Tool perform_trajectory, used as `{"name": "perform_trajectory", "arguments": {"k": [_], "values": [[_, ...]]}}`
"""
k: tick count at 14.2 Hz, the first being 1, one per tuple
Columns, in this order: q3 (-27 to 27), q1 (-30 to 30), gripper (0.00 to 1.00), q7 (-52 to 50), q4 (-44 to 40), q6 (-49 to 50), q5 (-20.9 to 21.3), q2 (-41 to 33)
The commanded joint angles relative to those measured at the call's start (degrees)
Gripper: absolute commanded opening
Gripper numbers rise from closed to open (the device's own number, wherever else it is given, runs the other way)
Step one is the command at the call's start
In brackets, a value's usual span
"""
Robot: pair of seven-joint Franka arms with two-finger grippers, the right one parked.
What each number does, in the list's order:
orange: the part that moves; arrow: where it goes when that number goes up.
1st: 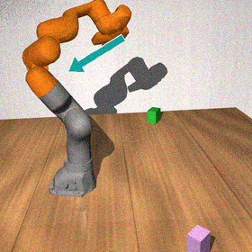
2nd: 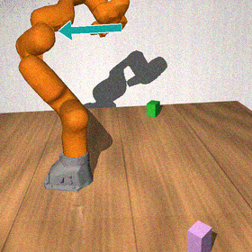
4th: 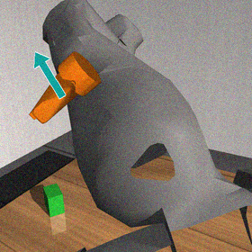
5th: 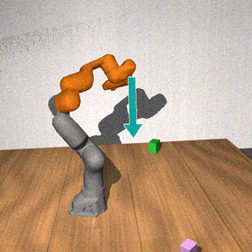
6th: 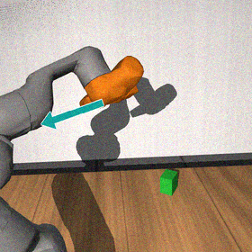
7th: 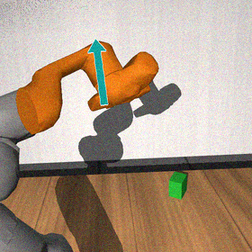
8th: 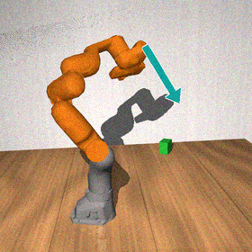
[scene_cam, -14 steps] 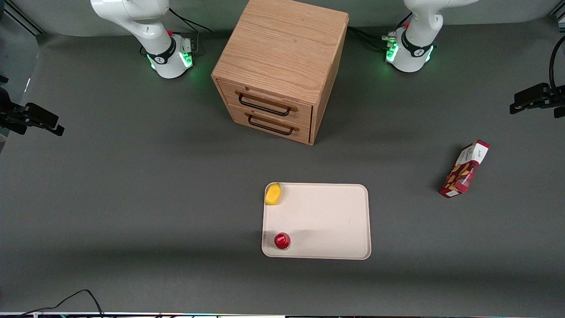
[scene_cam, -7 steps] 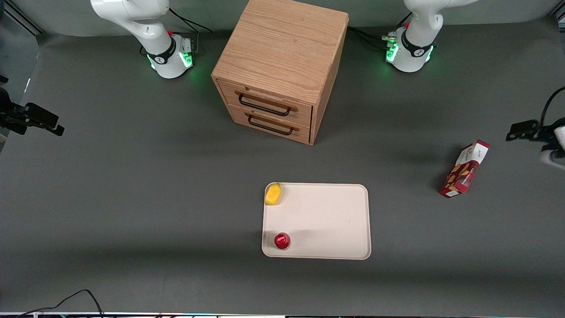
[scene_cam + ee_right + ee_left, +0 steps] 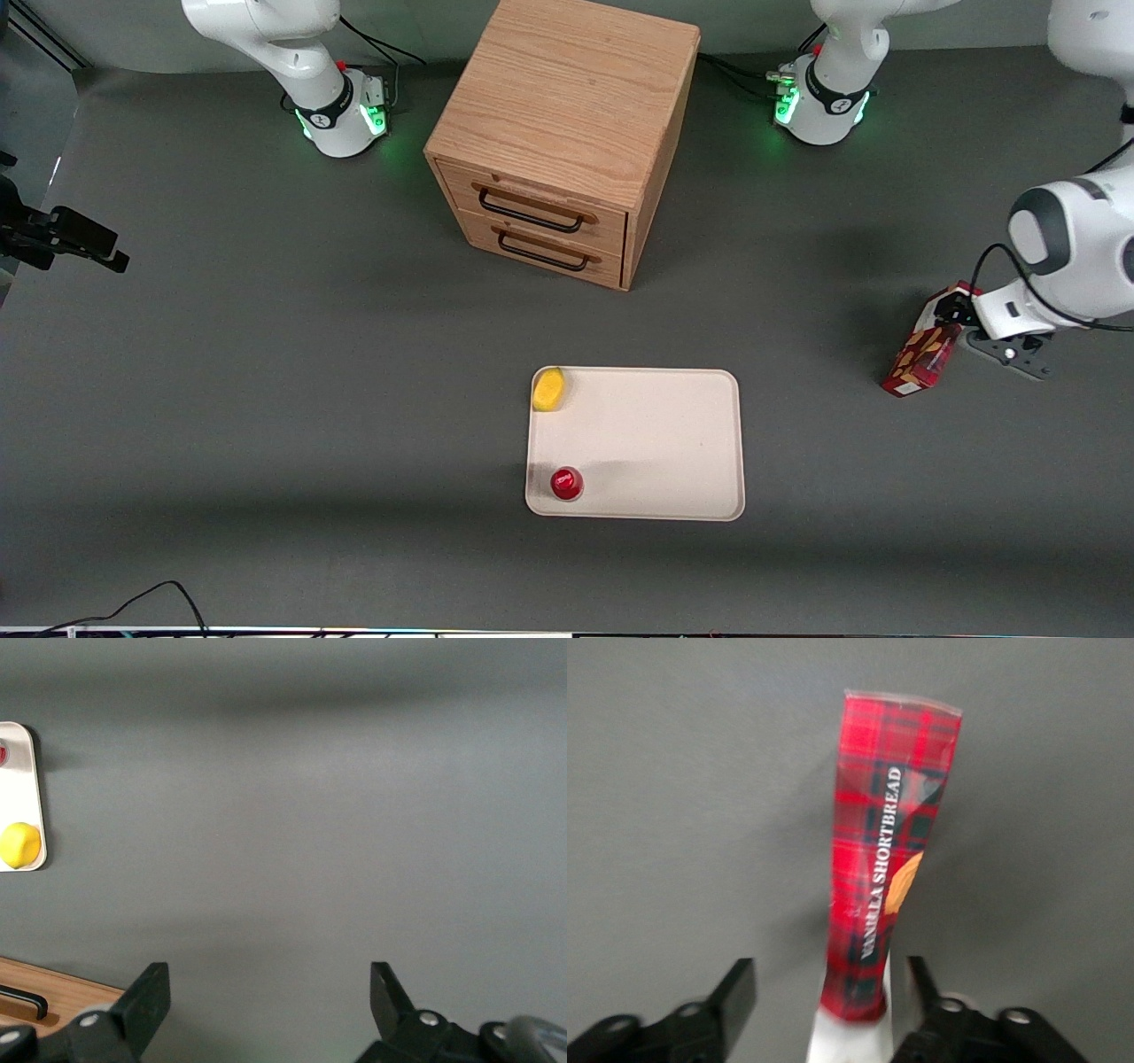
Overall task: Place red cookie box on tray
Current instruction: 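Lower the open left gripper onto the red cookie box and close it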
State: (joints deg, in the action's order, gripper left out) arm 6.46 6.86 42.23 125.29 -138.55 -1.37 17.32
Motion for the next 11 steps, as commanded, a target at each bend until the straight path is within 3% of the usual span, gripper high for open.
{"name": "perform_trajectory", "arguments": {"k": [1,4,6,8,11], "values": [[0.4,-0.4,0.0,1.5,1.3,-1.6,-2.2,-1.0],[0.4,-0.4,0.0,1.1,-0.1,-0.2,-2.6,-1.5],[0.4,-0.5,0.0,1.0,-3.5,5.8,-3.6,-2.4],[0.3,-0.6,0.0,-0.5,-9.0,14.8,-5.2,-3.8],[-2.3,-1.0,0.0,-10.7,-23.6,34.0,-5.2,-4.7]]}}
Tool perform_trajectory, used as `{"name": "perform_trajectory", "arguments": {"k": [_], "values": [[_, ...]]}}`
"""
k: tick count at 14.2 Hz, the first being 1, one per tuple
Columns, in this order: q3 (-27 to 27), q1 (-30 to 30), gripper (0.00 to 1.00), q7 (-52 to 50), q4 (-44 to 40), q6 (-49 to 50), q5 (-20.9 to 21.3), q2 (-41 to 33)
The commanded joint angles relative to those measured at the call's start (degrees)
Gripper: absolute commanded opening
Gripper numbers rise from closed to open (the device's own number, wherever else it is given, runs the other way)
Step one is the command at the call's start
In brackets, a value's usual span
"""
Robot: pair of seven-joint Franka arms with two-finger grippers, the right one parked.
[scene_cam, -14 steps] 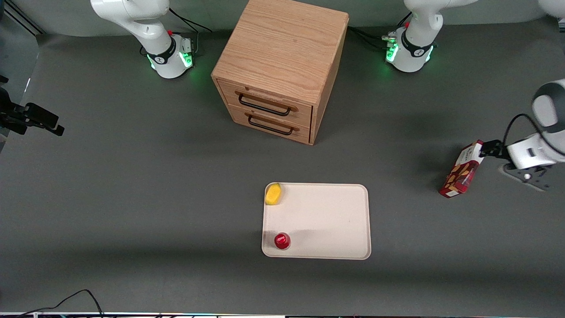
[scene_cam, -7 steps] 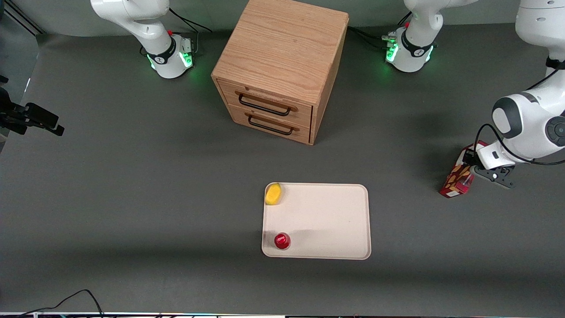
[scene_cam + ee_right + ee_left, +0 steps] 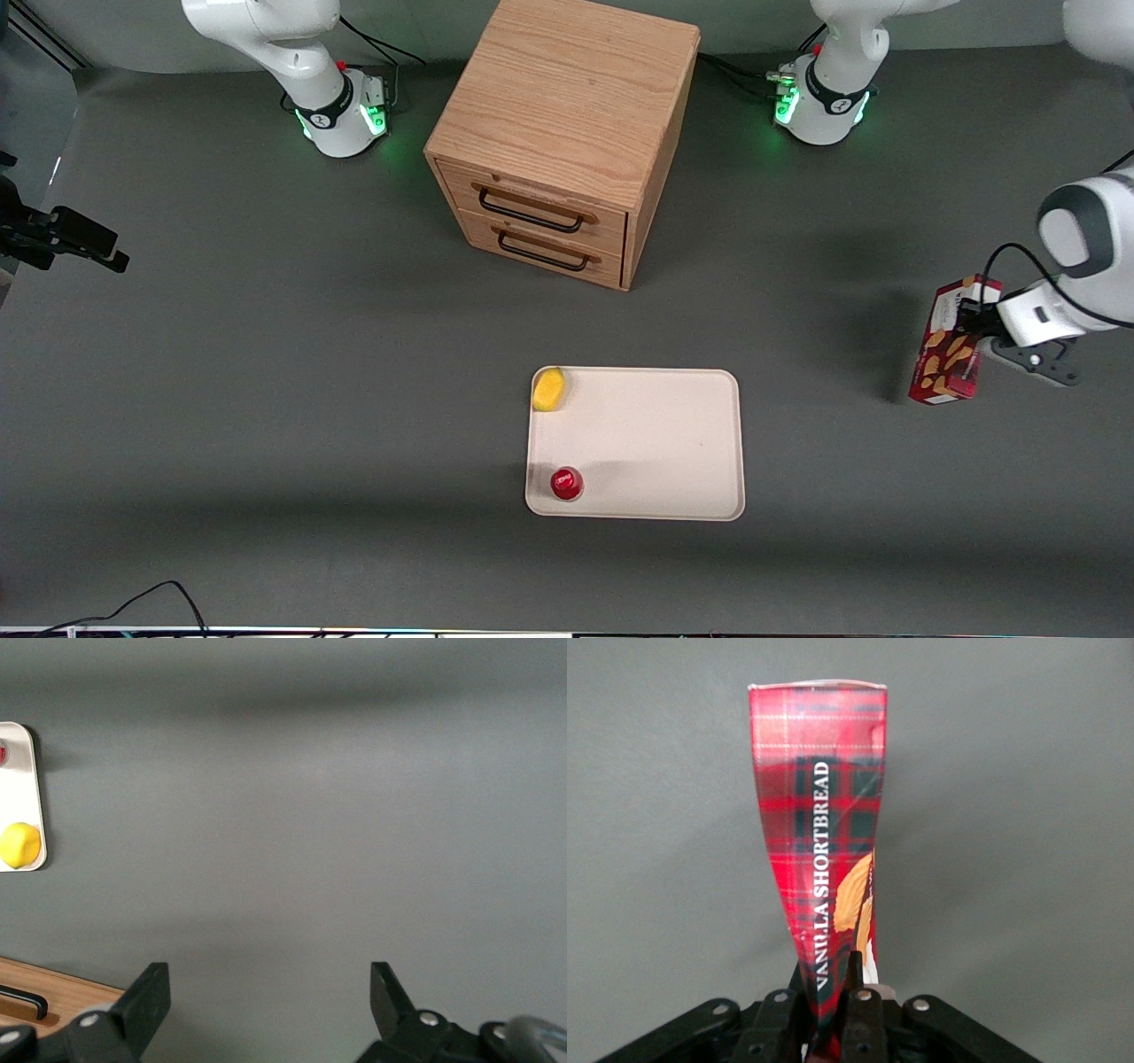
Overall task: Place red cookie box on tray
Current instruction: 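Lift the red cookie box and carry it over the cream tray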
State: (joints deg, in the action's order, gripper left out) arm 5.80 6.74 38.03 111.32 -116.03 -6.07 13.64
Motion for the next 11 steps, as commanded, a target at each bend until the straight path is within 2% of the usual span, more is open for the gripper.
{"name": "perform_trajectory", "arguments": {"k": [1,4,7,9,11], "values": [[-3.4,-0.9,0.0,-11.0,-15.1,17.4,-0.3,-1.0],[-12.2,-1.0,0.0,-30.6,-25.9,27.9,-0.2,-0.9],[-23.3,-1.1,0.0,-50.7,-28.3,25.6,0.5,1.2],[-29.0,-1.7,0.0,-59.7,-27.7,16.9,4.4,5.4],[-33.8,-2.4,0.0,-67.1,-27.6,8.0,12.4,13.0]]}}
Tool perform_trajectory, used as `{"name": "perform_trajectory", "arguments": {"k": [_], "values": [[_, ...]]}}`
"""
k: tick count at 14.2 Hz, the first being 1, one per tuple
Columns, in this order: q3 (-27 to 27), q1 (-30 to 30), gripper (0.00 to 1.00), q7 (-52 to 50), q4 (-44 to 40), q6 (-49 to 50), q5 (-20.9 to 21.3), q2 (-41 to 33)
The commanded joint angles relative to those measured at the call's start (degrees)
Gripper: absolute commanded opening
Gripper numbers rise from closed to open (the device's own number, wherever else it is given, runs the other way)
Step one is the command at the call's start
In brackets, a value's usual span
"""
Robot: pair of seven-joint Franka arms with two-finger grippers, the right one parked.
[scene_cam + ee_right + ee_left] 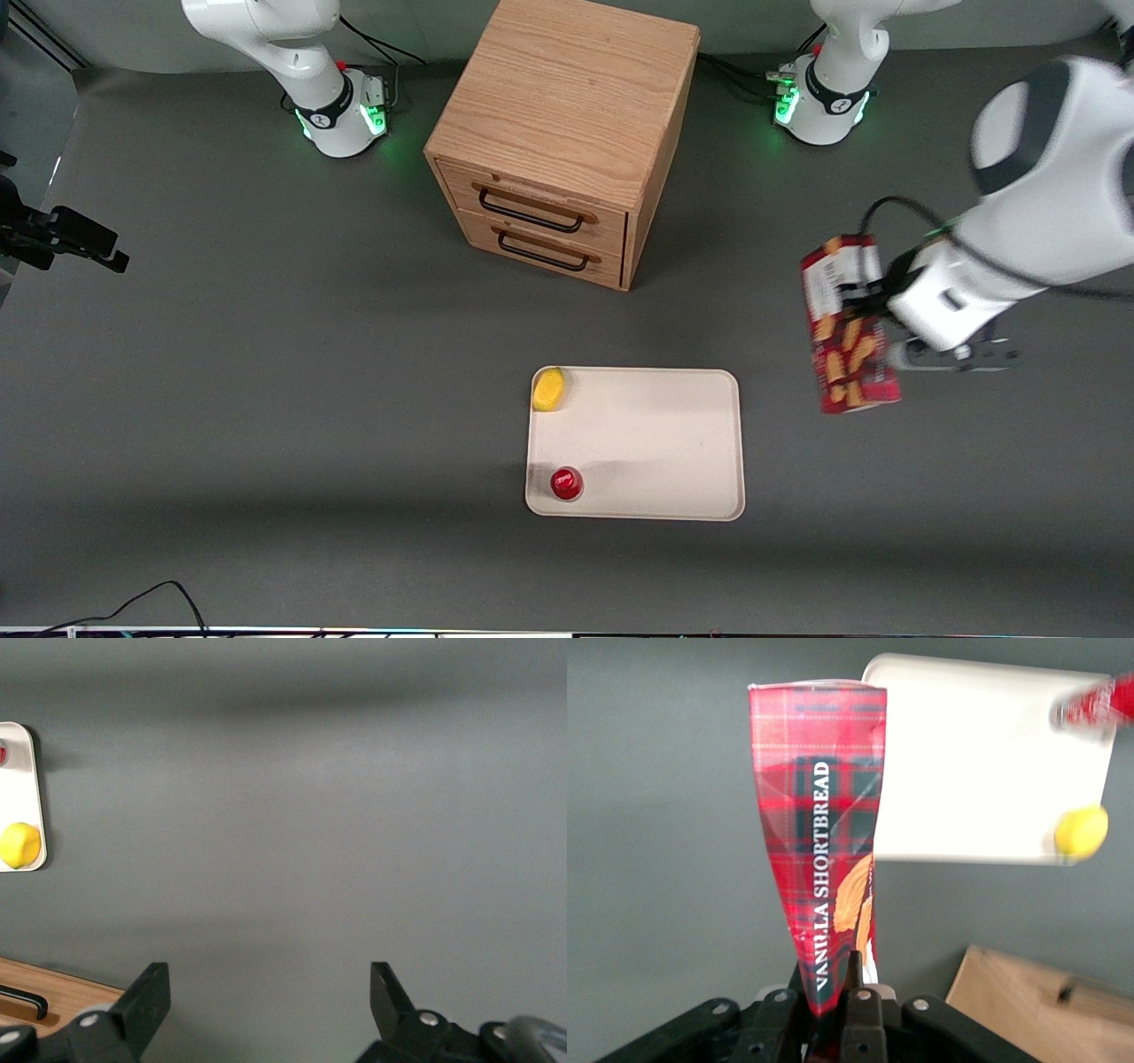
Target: Place red cookie box on tray
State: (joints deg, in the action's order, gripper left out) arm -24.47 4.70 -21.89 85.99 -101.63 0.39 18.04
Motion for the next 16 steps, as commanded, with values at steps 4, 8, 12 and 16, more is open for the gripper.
{"name": "perform_trajectory", "arguments": {"k": [4,8,12,16], "values": [[-7.3,-2.2,0.0,-24.3,-0.7,-24.8,25.8,22.0],[-7.3,-2.2,1.0,-28.7,1.0,-29.3,31.7,24.3],[-7.7,-0.7,1.0,-24.1,1.0,-19.4,30.3,19.2],[-1.8,2.6,1.0,3.4,0.4,-2.1,12.4,5.7]]}}
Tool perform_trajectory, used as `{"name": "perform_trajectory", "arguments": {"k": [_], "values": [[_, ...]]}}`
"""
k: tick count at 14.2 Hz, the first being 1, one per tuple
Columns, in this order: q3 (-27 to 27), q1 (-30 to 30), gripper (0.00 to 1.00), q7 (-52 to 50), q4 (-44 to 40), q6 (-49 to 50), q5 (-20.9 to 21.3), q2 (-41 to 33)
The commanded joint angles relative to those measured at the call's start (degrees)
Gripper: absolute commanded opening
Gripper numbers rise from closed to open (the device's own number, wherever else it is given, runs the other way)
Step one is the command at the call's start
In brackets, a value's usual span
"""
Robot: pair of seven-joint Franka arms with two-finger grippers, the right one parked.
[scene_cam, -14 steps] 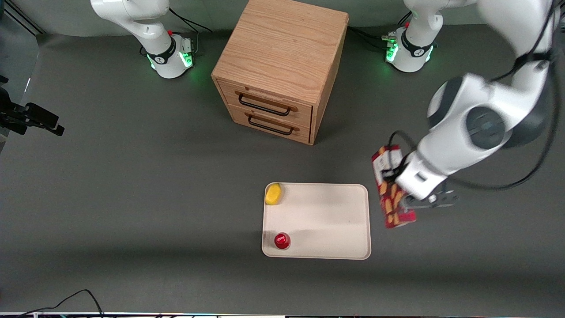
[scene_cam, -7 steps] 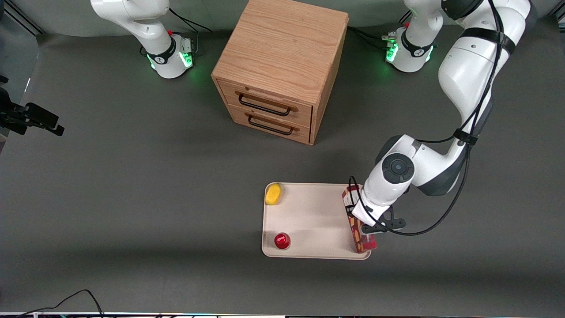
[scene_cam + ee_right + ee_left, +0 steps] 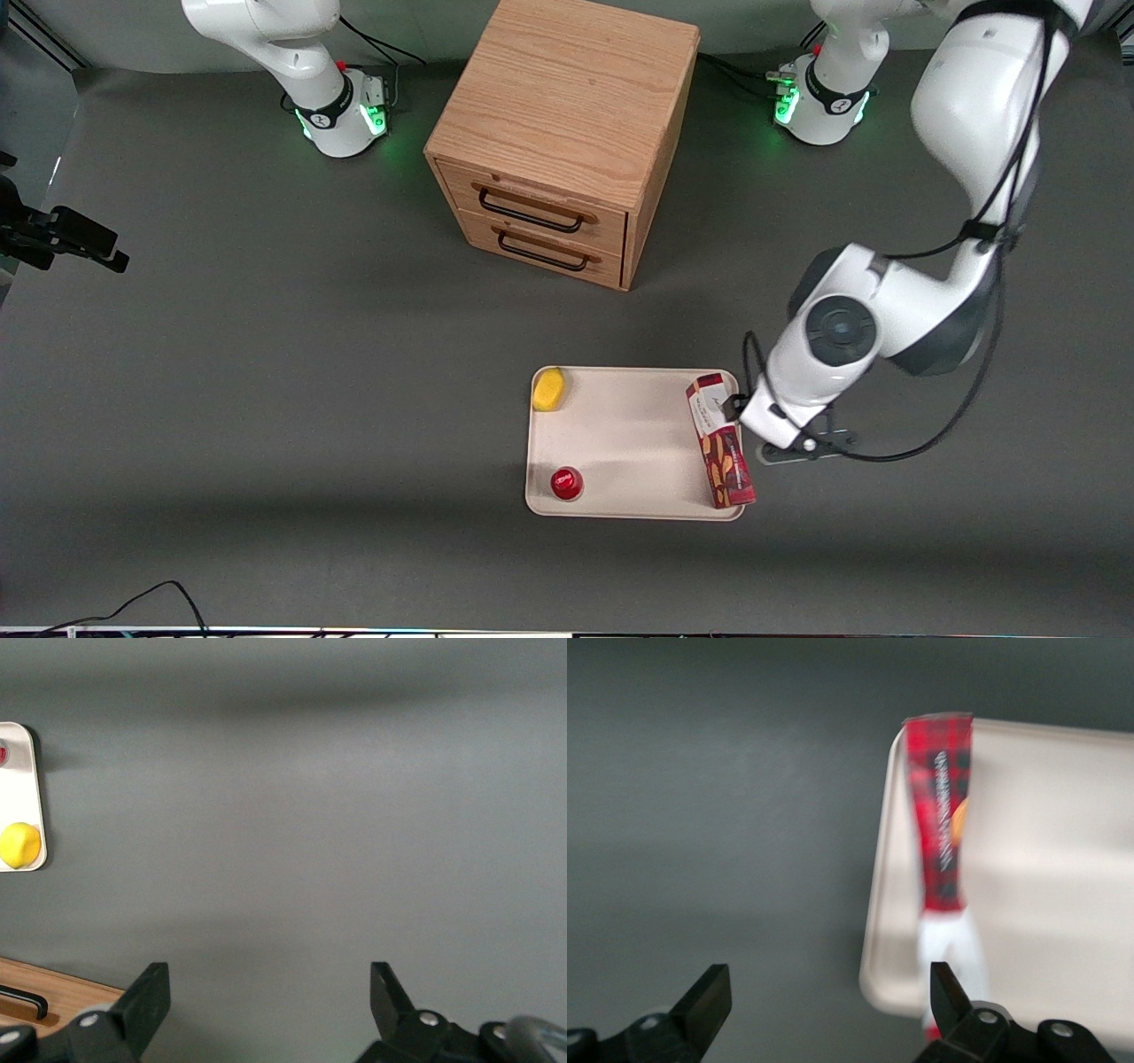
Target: Place red cookie box on tray
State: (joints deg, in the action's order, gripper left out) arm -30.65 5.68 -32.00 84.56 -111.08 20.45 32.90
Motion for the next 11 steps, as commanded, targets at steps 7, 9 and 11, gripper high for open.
{"name": "perform_trajectory", "arguments": {"k": [7,9,11], "values": [[24.2,1.5,1.0,42.1,4.9,28.5,-19.6,-30.9],[24.2,1.1,1.0,41.4,2.7,32.0,-19.1,-31.7],[24.1,0.9,1.0,41.3,-0.6,33.0,-19.9,-30.4]]}}
